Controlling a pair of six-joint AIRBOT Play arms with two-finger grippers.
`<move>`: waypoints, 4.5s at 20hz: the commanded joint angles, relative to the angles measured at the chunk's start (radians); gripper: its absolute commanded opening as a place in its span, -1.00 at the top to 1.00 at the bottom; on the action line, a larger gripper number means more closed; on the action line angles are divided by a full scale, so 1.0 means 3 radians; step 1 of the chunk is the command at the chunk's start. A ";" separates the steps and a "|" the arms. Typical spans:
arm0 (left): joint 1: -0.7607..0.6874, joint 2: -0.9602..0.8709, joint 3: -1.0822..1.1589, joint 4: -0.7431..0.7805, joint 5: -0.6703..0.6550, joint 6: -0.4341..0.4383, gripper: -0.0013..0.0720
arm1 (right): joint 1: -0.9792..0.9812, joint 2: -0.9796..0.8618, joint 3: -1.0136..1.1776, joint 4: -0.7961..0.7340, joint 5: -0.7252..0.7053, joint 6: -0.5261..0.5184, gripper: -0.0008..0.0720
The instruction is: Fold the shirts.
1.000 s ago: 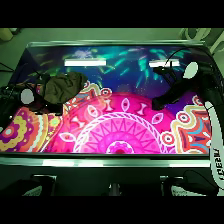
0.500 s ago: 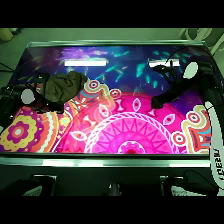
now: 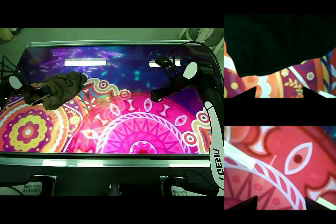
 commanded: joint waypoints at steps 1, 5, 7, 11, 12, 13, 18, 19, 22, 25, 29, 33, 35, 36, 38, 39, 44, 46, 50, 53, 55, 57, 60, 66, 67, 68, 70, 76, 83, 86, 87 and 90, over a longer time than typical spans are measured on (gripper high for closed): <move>0.0393 -0.0518 0.0140 -0.0870 -0.0090 0.0051 -1.00 | 0.0000 -0.0001 -0.0001 -0.0008 -0.0075 0.0003 -0.70; 0.0170 -0.0791 0.0141 -0.0895 0.0334 0.0051 -1.00 | 0.0000 -0.0001 -0.0001 -0.0009 -0.0078 0.0003 -0.70; 0.0065 -0.0823 0.0141 -0.0896 0.0690 0.0037 -1.00 | 0.0000 -0.0001 -0.0001 -0.0009 -0.0075 0.0001 -0.70; 0.0014 -0.0927 0.0141 -0.0893 0.0882 -0.0201 -0.29 | 0.0000 0.0000 -0.0001 -0.0008 -0.0074 0.0001 -0.70; 0.0017 -0.0923 0.0144 -0.0893 0.0884 -0.0193 0.45 | 0.0000 0.0000 -0.0001 -0.0008 -0.0070 0.0001 -0.70; 0.0024 -0.0890 0.0146 -0.0894 0.0885 -0.0181 0.81 | 0.0000 0.0003 -0.0001 -0.0008 -0.0061 0.0001 -0.70; -0.0060 -0.0163 0.0412 -0.0891 0.1068 0.0712 0.88 | 0.0000 0.0041 0.0163 -0.0019 0.0045 -0.0178 -0.47; -0.0109 0.0097 0.0472 -0.0891 0.1073 0.0908 0.88 | 0.0000 0.0100 0.0229 -0.0064 0.0025 -0.0179 -0.48; -0.0374 0.1053 0.0523 -0.0898 0.1115 0.1091 0.88 | 0.0000 0.0376 0.0566 -0.0341 -0.0069 -0.0174 -0.48; -0.0947 0.1820 0.0523 -0.0905 0.1478 0.1087 0.88 | 0.0000 0.0797 0.0877 -0.0474 -0.0271 -0.0174 -0.48; -0.1761 0.2104 0.0518 -0.0900 0.1884 0.1091 0.88 | 0.0000 0.1389 0.1114 -0.0490 -0.0557 -0.0160 -0.48; -0.2260 0.1851 0.0156 -0.0902 0.1882 0.1087 0.88 | 0.0000 0.1834 0.1114 -0.0525 -0.0389 -0.0159 -0.48; -0.2361 0.1663 -0.0141 -0.0902 0.1881 0.1039 0.88 | 0.0000 0.1890 0.1113 -0.0631 0.0009 -0.0134 -0.48; -0.2366 0.1582 -0.0284 -0.0902 0.1877 0.1002 0.88 | 0.0000 0.1871 0.1110 -0.0670 0.0294 -0.0135 -0.48; -0.2331 0.1425 -0.0580 -0.0899 0.1804 0.0966 0.88 | 0.0000 0.1741 0.1073 -0.0674 0.0949 -0.0099 -0.48; -0.2307 0.1358 -0.0706 -0.0896 0.1712 0.0963 0.88 | 0.0000 0.1651 0.0954 -0.0624 0.1195 -0.0033 -0.48; -0.2160 0.1245 -0.1019 -0.0857 0.1029 0.0858 0.88 | 0.0000 0.1389 -0.0782 0.0374 0.0965 -0.0107 -0.53; -0.2079 0.1297 -0.1020 -0.0745 0.0849 0.0866 0.88 | 0.0000 0.1331 -0.1637 0.0821 0.0608 -0.0216 -0.56; -0.1998 0.1311 -0.1020 -0.0622 0.0656 0.0866 0.88 | 0.0000 0.1124 -0.2783 0.1670 -0.0198 -0.0286 -0.59; -0.2003 0.1311 -0.1020 -0.0617 0.0661 0.0863 0.88 | 0.0001 0.0921 -0.3059 0.1974 -0.0437 -0.0451 -0.53; -0.2001 0.1311 -0.1020 -0.0615 0.0670 0.0865 0.88 | 0.0074 0.0783 -0.3059 0.2052 -0.0566 -0.0451 -0.53; -0.2001 0.1312 -0.1020 -0.0615 0.0670 0.0863 0.88 | 0.0317 0.0669 -0.3059 0.2204 -0.0802 -0.0453 -0.53; -0.2001 0.1317 -0.1019 -0.0614 0.0670 0.0865 0.88 | 0.0643 0.0591 -0.3056 0.2265 -0.1147 -0.0407 0.43; -0.1995 0.1528 -0.0744 -0.0524 0.0875 0.0867 0.88 | 0.0640 0.1063 -0.2478 0.1442 -0.0893 -0.0515 0.93; -0.1995 0.1629 -0.0568 -0.0459 0.0960 0.0868 0.88 | 0.0607 0.1274 -0.2152 0.1049 -0.0793 -0.0409 0.93; -0.1995 0.1748 -0.0323 -0.0394 0.1061 0.0867 0.88 | 0.0542 0.1503 -0.1759 0.0656 -0.0724 -0.0268 0.93; -0.1995 0.1998 0.0256 -0.0318 0.1320 0.0867 0.88 | 0.0388 0.1934 -0.0867 0.0097 -0.0782 -0.0148 0.93; -0.1996 0.2656 0.1216 -0.0036 0.1448 0.0779 0.88 | 0.0327 0.2642 0.0886 -0.0298 -0.1176 -0.0010 0.93; -0.1996 0.2834 0.1212 0.0600 0.0153 0.0253 0.88 | 0.0327 0.2617 0.0960 -0.0504 -0.0350 -0.0011 0.92; -0.1996 0.2742 0.1041 0.0680 -0.0319 0.0249 0.88 | 0.0327 0.2235 0.0958 -0.0504 -0.0043 -0.0167 0.92; -0.1996 0.2698 0.0910 0.0741 -0.0472 0.0240 0.88 | 0.0327 0.2022 0.0956 -0.0502 0.0083 -0.0287 0.92; -0.1995 0.2520 0.0235 0.0860 -0.0628 0.0223 0.88 | 0.0327 0.1221 0.0889 -0.0470 0.0202 -0.0518 0.92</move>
